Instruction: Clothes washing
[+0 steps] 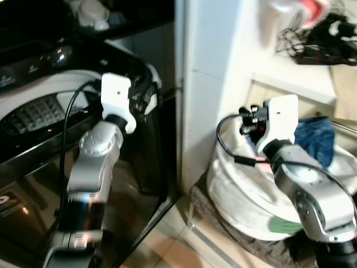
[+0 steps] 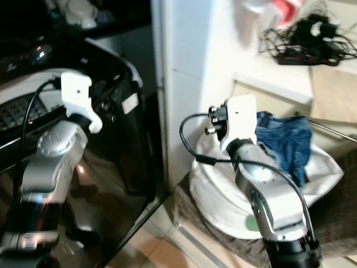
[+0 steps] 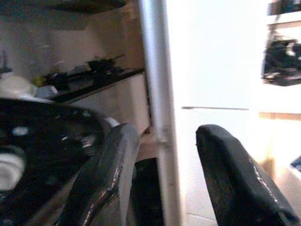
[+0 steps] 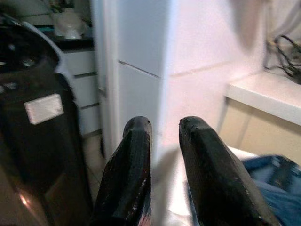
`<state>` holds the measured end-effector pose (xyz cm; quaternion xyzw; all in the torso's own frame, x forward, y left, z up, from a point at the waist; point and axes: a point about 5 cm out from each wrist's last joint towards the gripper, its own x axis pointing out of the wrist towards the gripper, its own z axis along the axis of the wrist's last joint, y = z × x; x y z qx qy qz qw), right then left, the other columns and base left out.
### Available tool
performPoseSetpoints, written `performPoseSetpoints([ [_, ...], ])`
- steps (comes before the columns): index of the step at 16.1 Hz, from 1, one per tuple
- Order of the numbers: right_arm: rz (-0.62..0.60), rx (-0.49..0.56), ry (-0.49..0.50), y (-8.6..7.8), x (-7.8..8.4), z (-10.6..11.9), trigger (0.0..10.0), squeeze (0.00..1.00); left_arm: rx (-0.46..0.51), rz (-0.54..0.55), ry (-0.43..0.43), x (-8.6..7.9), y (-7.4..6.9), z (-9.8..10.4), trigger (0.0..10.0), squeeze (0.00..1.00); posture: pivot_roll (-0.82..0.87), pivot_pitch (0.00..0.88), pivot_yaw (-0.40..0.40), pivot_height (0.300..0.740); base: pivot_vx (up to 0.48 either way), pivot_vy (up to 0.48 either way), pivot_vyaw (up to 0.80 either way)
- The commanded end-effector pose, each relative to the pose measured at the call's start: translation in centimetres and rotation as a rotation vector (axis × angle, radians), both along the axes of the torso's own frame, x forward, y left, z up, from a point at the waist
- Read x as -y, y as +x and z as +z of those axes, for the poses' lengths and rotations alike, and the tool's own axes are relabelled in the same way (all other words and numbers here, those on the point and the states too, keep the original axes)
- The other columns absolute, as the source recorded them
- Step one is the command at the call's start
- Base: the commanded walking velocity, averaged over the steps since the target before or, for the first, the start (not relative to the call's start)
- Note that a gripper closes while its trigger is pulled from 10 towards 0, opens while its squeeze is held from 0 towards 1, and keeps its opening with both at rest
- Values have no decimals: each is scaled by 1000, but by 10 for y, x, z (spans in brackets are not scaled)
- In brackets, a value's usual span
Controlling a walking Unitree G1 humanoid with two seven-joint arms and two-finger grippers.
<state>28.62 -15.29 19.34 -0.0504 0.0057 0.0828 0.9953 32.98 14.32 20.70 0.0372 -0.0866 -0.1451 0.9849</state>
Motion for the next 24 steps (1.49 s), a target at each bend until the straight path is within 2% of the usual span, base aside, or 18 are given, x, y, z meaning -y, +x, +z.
performPoseSetpoints([
  [1, -8, 13, 3, -2, 2, 4, 10000, 0, -9, 2, 11, 1, -4, 0, 10000, 0, -88, 0, 34, 740, 0, 0, 0],
  [9, 58, -32, 14, -6, -8, -4, 10000, 0, -50, 8, -81, 4, -14, -6, 10000, 0, -84, 0, 21, 740, 0, 0, 0],
  [12, 87, -43, 0, -7, -11, -6, 10000, 0, -51, -7, -81, 5, -16, -7, 10000, 0, -81, 0, 15, 740, 0, 0, 0],
  [24, 154, -60, -8, -7, -17, -8, 10000, 0, -52, 7, -103, 6, -17, -6, 10000, 0, -79, 0, 0, 740, 264, 0, 0],
])
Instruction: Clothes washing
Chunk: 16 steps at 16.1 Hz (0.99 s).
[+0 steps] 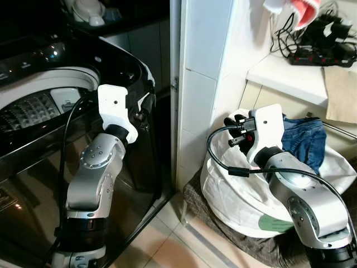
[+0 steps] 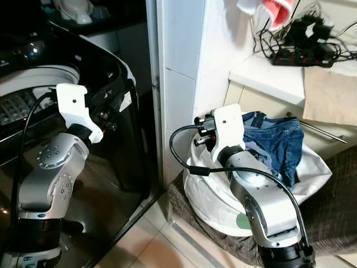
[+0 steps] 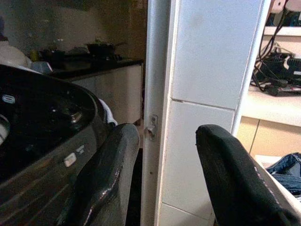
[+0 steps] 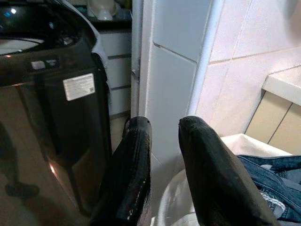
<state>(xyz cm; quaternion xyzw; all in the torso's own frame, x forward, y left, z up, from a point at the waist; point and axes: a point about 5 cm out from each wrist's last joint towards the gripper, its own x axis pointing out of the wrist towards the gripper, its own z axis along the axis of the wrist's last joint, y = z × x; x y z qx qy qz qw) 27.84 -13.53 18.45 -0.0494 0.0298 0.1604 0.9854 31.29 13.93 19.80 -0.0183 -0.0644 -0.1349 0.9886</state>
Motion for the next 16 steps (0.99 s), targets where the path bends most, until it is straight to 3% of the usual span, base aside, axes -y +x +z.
performPoseSetpoints([
  [1, 1, -4, -6, 1, 1, 1, 10000, 0, 8, -3, 4, 2, 0, 3, 10000, 0, -79, 0, -1, 740, 277, 0, 0],
  [16, 7, -14, 9, 3, 0, 1, 10000, 0, 10, -8, 10, 0, 0, 4, 10000, 0, -72, 0, -2, 740, 302, 0, -53],
])
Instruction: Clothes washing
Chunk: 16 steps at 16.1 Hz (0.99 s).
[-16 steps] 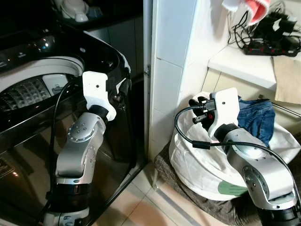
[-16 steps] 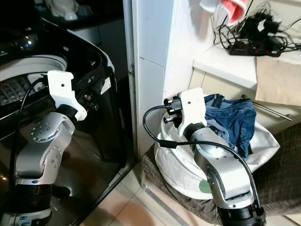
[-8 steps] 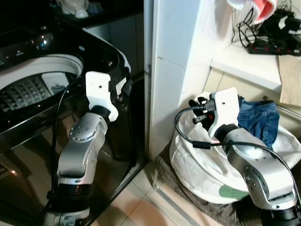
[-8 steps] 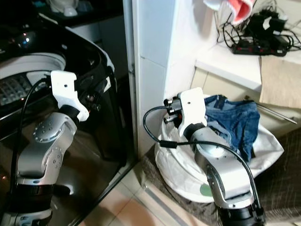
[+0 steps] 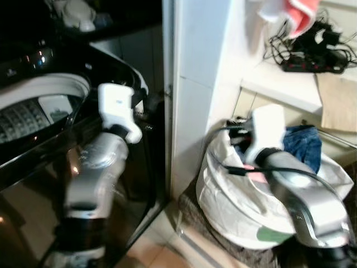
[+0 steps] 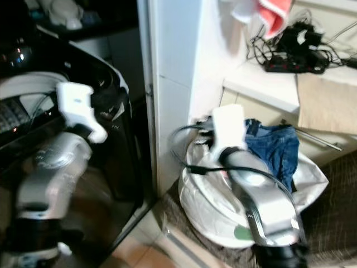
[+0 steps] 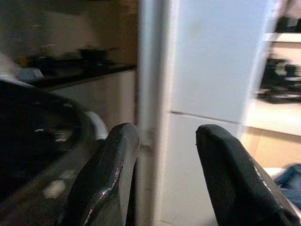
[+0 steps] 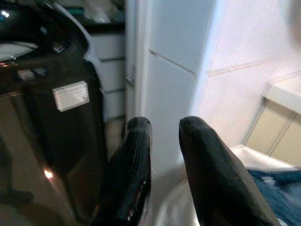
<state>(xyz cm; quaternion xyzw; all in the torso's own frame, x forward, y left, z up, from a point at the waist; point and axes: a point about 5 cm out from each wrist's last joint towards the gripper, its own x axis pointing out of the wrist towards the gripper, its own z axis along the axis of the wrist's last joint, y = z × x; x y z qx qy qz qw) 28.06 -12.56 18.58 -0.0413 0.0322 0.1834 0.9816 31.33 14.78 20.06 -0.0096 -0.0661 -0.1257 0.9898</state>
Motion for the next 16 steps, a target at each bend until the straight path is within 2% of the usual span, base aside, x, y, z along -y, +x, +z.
performPoseSetpoints([
  [1, -27, -2, -22, 1, 9, 0, 10000, 0, 4, -27, -4, 9, 0, 2, 10000, 0, -72, 0, -2, 740, 337, 0, 0],
  [3, -8, 3, -61, 0, 7, -1, 10000, 0, 3, -28, -1, 9, 0, 1, 10000, 0, -72, 0, -3, 740, 339, 0, 216],
  [4, -34, -9, -28, 0, 9, -2, 10000, 0, 2, -30, 0, 9, 0, 1, 10000, 0, -73, 0, -1, 740, 337, 0, 0],
  [8, -69, -20, -21, 2, 15, -2, 10000, 0, 4, -37, -3, 10, 1, 1, 10000, 0, -79, 0, 4, 740, 326, 0, 0],
  [11, -135, -49, -1, 7, 27, -4, 10000, 0, 6, -68, 14, 13, -1, -1, 10000, 0, -83, 0, 9, 740, 0, 0, 0],
  [12, -154, -57, 9, 9, 32, -5, 10000, 757, -2, -93, 25, 13, -2, -4, 10000, 0, -85, 0, 11, 740, 0, 0, 0],
  [13, -179, -68, 18, 12, 38, -5, 10000, 1000, -25, -129, 48, 14, -4, -8, 10000, 0, -83, 0, 9, 740, 0, 0, 0],
  [15, -252, -113, -18, 20, 55, -10, 10000, 1000, -88, -254, 127, 21, -12, -20, 10000, 0, -83, 0, 9, 740, 0, 0, 0],
  [16, -277, -135, -20, 26, 62, -13, 10000, 1000, -79, -269, 139, 23, -14, -21, 10000, 0, -82, 0, 9, 740, 0, 0, 0],
])
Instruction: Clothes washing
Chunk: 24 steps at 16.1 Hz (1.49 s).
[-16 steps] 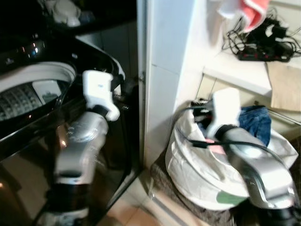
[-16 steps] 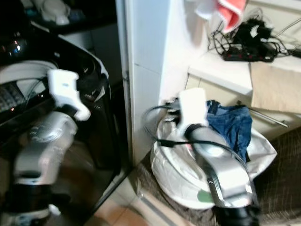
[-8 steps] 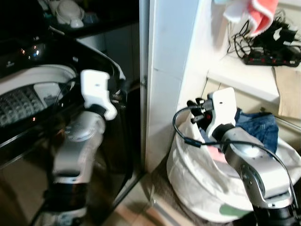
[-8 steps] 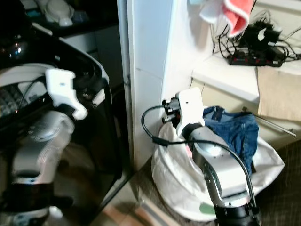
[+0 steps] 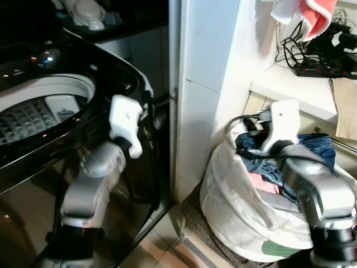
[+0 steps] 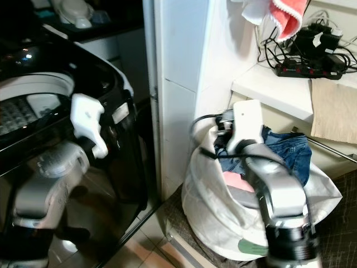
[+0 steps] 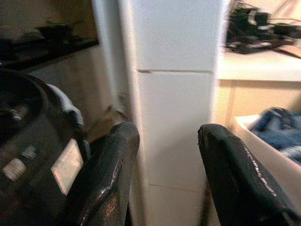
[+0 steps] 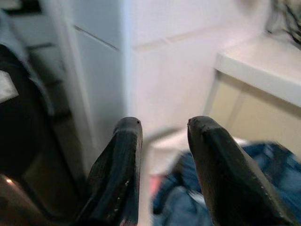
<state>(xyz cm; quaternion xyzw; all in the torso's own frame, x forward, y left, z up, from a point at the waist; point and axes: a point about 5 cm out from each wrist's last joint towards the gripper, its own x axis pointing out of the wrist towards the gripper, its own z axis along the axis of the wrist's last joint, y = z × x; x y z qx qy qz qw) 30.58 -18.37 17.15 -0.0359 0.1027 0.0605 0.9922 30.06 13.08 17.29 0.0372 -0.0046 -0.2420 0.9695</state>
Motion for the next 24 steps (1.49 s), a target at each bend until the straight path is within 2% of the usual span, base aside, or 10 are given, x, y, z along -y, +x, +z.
performPoseSetpoints([
  [1, -49, -13, -22, 6, 12, 0, 10000, 1000, 15, -25, -18, 7, 0, 7, 10000, 0, -81, 0, 10, 740, 0, 0, 0],
  [3, -87, -41, -10, 21, 28, -8, 10000, 1000, -3, -79, 7, 13, -3, 4, 10000, 0, -77, 0, 11, 740, 0, 0, 0],
  [7, -108, -92, -18, 42, 47, -24, 10000, 1000, -12, -107, 18, 13, -6, 6, 10000, 0, -53, 0, 14, 740, 0, 0, 0],
  [11, -92, -156, 55, 56, 53, -41, 10000, 1000, -27, -119, 37, 10, -10, 6, 10000, 0, -17, 0, 10, 740, 0, 0, 0],
  [12, -104, -176, 62, 57, 55, -45, 10000, 1000, -34, -142, 45, 11, -12, 6, 10000, 0, -5, 0, 11, 740, 0, 0, 0],
  [15, -206, -258, 41, 56, 66, -65, 10000, 1000, -57, -325, 106, 16, -35, 9, 10000, 0, 71, 8, 6, 740, 0, 0, 0],
  [17, -236, -277, 21, 53, 71, -72, 10000, 1000, -56, -337, 92, 13, -43, 15, 10000, 0, 119, 43, 7, 740, 0, 0, 0],
  [21, -331, -294, 5, 47, 81, -82, 10000, 1000, -72, -419, 131, 10, -62, 25, 10000, 0, 203, 99, 25, 740, 0, 0, 0],
  [22, -373, -295, 13, 45, 85, -84, 10000, 0, -75, -436, 138, 10, -66, 28, 10000, 0, 227, 119, 39, 740, 0, 0, 0],
  [24, -423, -284, 97, 40, 90, -88, 10000, 0, -81, -444, 150, 8, -71, 32, 10000, 0, 248, 134, 50, 740, 0, 0, 0],
])
